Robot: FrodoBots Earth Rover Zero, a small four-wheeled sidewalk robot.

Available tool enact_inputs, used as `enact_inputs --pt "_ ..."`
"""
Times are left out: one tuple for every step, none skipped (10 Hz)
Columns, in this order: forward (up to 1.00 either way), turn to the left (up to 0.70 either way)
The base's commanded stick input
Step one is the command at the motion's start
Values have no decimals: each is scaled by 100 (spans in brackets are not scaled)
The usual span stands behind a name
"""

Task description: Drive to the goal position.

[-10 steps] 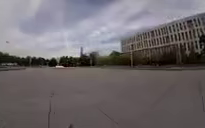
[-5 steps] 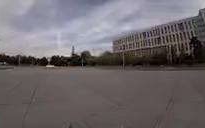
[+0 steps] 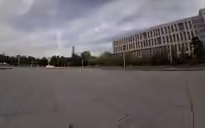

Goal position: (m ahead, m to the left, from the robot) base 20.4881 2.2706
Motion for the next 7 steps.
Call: enact_inputs --pt "99 0" --pt "99 0" --pt "99 0" --pt "99 0" --pt "99 0" --pt "99 0" --pt "99 0"
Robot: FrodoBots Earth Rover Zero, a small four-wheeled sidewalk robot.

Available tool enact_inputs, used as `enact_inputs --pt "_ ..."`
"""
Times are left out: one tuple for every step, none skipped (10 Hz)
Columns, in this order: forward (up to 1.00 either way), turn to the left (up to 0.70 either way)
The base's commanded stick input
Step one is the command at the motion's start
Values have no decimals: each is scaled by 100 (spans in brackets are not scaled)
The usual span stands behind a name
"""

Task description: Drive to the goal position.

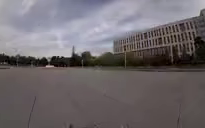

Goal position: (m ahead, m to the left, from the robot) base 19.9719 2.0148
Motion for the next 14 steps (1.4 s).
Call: enact_inputs --pt "99 0" --pt "99 0" --pt "99 0" --pt "99 0" --pt "99 -31" --pt "98 -37" --pt "98 -39" --pt "98 -39" --pt "98 -39" --pt "98 -39" --pt "98 -39" --pt "98 -39" --pt "98 -39" --pt "98 -39"
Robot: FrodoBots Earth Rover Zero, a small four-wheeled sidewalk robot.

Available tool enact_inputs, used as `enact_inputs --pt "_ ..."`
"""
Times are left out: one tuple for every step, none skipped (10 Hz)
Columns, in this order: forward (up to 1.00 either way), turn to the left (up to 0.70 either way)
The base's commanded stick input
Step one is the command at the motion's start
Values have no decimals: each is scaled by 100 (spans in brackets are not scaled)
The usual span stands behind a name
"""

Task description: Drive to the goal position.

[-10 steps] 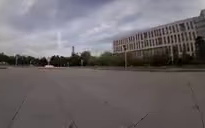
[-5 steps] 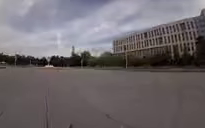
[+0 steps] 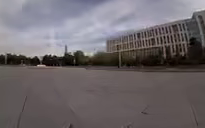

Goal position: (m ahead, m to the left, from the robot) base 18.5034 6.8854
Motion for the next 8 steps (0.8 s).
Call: enact_inputs --pt "98 -39" --pt "98 -39" --pt "98 -39" --pt "98 -38" --pt "97 -17" --pt "97 0" --pt "97 0" --pt "95 0"
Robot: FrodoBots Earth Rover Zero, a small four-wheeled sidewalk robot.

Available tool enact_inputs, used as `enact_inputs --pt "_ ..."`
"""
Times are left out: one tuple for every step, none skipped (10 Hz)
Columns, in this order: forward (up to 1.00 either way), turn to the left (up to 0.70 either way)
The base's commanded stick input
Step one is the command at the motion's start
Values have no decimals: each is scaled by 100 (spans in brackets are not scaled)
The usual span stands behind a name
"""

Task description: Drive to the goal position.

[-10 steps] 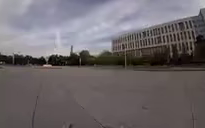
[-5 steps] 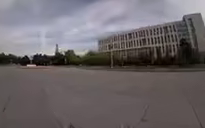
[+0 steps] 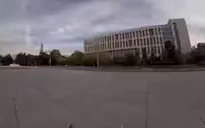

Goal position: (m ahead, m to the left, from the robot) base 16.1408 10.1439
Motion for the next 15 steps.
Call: enact_inputs --pt "92 0" --pt "91 0" --pt "91 0" --pt "91 1" --pt "91 2" --pt "91 1" --pt "91 0" --pt "91 0" --pt "91 0" --pt "91 1" --pt "91 3" --pt "91 3" --pt "91 3" --pt "91 3" --pt "91 3"
